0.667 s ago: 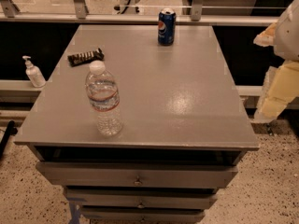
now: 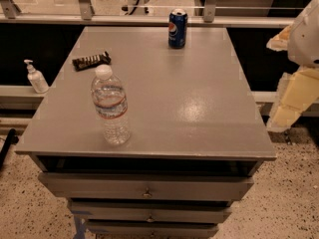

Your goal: Knock water bottle over

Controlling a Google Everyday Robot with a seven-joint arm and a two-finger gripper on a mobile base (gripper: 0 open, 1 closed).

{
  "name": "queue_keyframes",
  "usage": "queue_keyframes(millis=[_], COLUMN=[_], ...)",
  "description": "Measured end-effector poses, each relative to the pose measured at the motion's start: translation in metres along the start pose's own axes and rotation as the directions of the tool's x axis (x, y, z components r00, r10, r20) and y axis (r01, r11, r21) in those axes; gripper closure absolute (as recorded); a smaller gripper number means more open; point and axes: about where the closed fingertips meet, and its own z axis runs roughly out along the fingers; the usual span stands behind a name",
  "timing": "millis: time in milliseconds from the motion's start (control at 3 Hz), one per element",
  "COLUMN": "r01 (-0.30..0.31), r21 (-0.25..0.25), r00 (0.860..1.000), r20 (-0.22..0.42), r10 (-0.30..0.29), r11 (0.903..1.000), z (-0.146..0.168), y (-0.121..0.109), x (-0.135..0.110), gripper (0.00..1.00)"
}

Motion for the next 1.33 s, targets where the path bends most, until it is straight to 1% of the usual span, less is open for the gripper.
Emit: queue_keyframes(millis=[333, 667, 1000, 1333], r01=[0.012, 0.04, 0.065, 0.098], r21=[-0.04, -0.103, -0.141, -0.175], r00=[0.995, 0.962, 0.884, 0.765], r20=[0.095, 0.274, 0.468, 0.643], r10=[-0.008, -0.01, 0.009, 0.038], r11=[0.9991, 0.9939, 0.9878, 0.9796], z=[0.02, 0.058, 0.09, 0.11], y=[0.01, 0.028, 0.037, 0.044], x=[-0.019, -0.061, -0.113, -0.174], gripper=[0.0, 0.0, 0.0, 0.0])
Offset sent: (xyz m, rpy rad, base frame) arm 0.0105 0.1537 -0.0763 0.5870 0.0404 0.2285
